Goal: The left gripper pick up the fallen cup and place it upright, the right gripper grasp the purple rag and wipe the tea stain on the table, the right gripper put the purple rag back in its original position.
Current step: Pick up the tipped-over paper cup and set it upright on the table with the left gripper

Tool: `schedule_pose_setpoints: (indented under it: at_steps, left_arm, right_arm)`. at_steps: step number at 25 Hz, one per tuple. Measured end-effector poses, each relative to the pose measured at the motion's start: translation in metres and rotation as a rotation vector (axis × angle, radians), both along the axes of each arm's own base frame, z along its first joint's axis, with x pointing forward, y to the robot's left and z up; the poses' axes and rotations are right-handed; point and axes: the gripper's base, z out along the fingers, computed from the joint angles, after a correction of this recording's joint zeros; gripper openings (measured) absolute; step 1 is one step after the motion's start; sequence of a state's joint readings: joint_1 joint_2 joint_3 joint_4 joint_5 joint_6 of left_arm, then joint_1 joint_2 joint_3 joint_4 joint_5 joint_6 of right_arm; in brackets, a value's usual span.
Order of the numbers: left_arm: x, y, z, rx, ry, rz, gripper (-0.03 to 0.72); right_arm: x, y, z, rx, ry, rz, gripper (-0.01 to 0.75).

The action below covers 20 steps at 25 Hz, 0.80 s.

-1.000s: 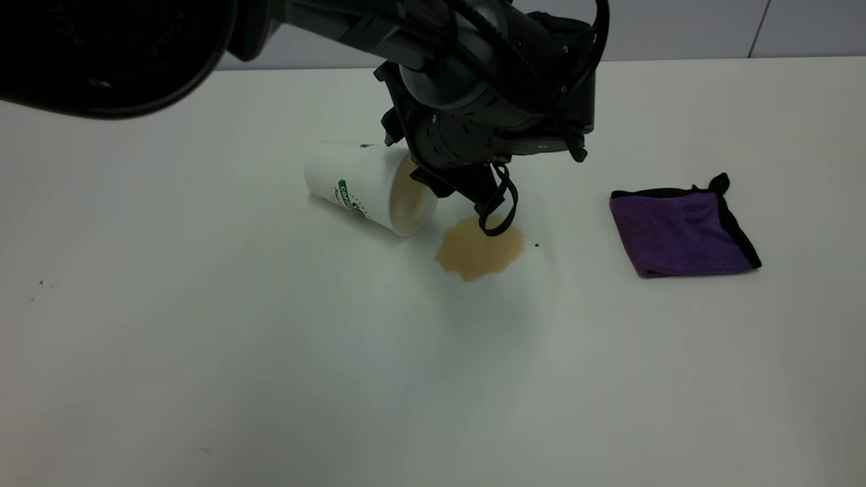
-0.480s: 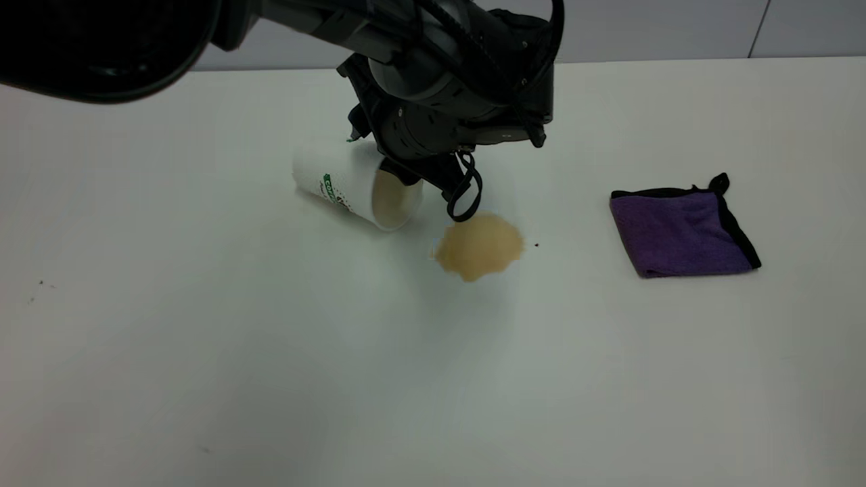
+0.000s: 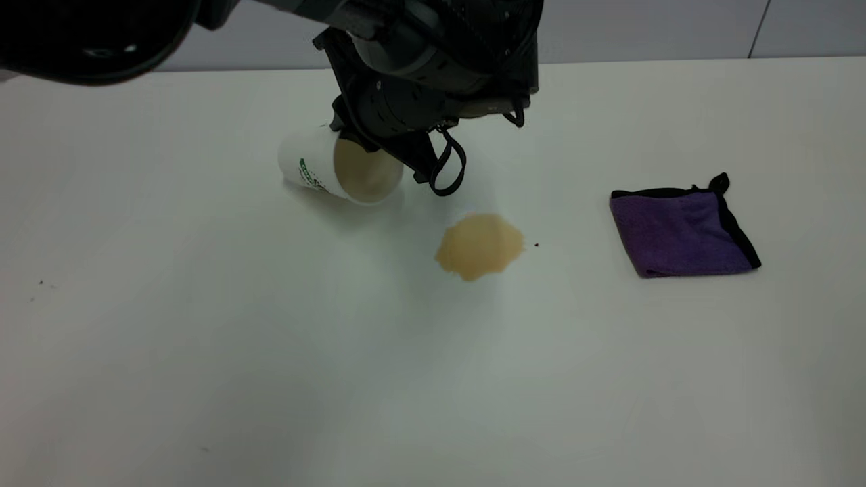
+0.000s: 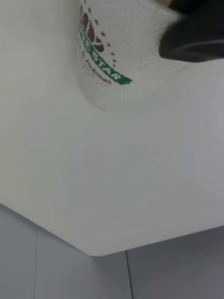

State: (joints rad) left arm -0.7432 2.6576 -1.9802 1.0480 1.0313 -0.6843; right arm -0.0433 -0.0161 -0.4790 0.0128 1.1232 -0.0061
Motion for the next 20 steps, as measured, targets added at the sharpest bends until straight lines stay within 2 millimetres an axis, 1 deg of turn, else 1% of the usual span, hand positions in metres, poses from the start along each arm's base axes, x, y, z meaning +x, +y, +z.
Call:
schedule_pose_setpoints:
  at_steps: [3,4,8,9,12,15,17,20]
  left_arm:
    - [0.01,0.005,0.023,-0.08,0.054,0.026,-0.014]
    - [0.014,0.008,0.035,-0.112,0.087,0.029,-0.014]
    - [0.03,0.028,0.075,-0.258,0.259,0.005,-0.014]
    - [0.034,0.034,0.081,-0.304,0.305,-0.002,-0.014]
    - [0.044,0.054,0.089,-0.412,0.425,-0.016,-0.014]
    - [0.055,0.082,0.087,-0.494,0.507,-0.014,-0.014]
    - [0.064,0.103,0.086,-0.546,0.518,-0.009,-0.014]
    - [0.076,0.125,0.086,-0.65,0.499,-0.017,-0.014]
  right_arm:
    - [0.0,0.0,0.0,0.0,0.0,0.0,0.532]
    - [0.0,0.0,0.0,0.0,0.0,0.0,0.532]
    - [0.0,0.0,0.0,0.0,0.0,0.0,0.532]
    - [0.0,0.0,0.0,0.0,0.0,0.0,0.532]
    - [0.0,0.0,0.0,0.0,0.0,0.0,0.532]
    - [0.0,0.0,0.0,0.0,0.0,0.0,0.532]
    - [0.0,0.0,0.0,0.0,0.0,0.0,0.532]
    - [0.0,0.0,0.0,0.0,0.0,0.0,0.532]
